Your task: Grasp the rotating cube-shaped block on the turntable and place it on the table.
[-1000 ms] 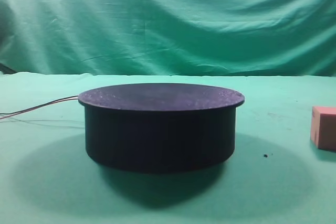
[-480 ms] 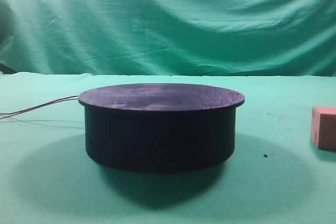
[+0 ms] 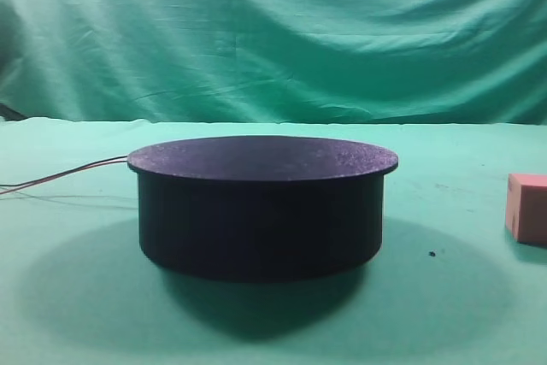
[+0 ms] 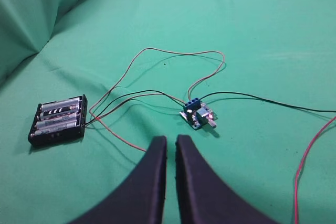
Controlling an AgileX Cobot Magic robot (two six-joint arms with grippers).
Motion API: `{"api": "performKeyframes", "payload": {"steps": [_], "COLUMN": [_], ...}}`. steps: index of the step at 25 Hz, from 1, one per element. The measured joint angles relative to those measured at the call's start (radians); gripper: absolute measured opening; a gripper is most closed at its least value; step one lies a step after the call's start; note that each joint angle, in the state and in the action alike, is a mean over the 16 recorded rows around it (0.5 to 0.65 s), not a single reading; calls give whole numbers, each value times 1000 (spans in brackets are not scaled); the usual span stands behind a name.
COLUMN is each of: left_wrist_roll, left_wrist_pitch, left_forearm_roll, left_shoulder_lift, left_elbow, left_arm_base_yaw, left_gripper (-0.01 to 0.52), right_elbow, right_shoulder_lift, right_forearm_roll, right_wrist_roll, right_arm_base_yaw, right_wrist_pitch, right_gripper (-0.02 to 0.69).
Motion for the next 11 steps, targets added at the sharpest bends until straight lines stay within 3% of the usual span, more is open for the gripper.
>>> {"api": "performKeyframes", "payload": {"steps": [11], "left_wrist_roll": [0], "left_wrist_pitch": [0], "left_forearm_roll": [0], "left_shoulder_lift": [0], "left_elbow": [0], "left_arm_base_yaw": [0], "left_gripper": [0], "right_elbow": [17], "right_shoulder_lift": [-29], "right_forearm_roll": [3], "right_wrist_roll": [-1], "right_arm_base_yaw": [-1], "right_wrist_pitch": [24], "right_gripper": [0]}}
